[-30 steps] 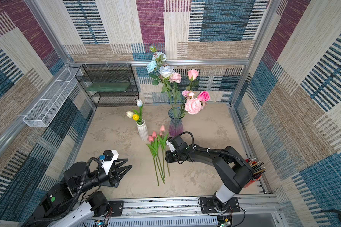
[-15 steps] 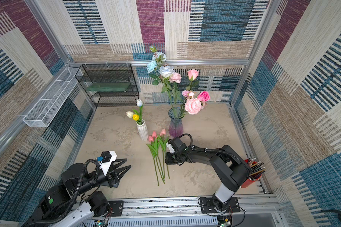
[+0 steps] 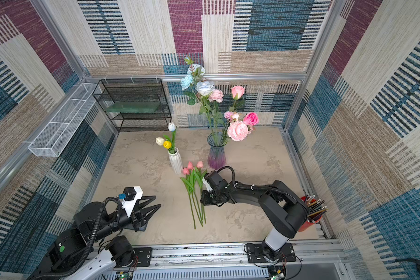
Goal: Pick out pink flowers from the vase
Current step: Place the flower at the center of the board, then pick up the flower from the vase.
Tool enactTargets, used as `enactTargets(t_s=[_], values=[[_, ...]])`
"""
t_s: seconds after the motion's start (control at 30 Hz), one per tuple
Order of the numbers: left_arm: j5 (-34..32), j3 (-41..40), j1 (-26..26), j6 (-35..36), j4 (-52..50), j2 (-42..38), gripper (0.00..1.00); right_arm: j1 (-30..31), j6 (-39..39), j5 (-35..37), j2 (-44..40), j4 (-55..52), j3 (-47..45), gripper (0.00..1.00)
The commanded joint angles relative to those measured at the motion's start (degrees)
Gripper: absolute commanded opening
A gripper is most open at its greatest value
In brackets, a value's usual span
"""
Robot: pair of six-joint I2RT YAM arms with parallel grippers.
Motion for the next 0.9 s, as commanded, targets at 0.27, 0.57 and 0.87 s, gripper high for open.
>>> enactTargets(t_s=[0.27, 0.57, 0.87], values=[[-1.6, -0.1, 0.0, 0.8, -0.2, -0.1, 0.44, 2.6, -5.7, 8.2, -9.3, -7.2, 5.8, 0.30], [-0.1, 1.7, 0.0, -0.9, 1.5, 4.5, 0.44, 3.3, -11.7, 19.1, -33.2, 2.2, -1.6, 0.24], [0.6, 7.8, 0.0, 3.5, 9.6, 20.0, 0.45, -1.4, -21.9, 21.7, -47.3, 12.1, -10.3, 0.17]])
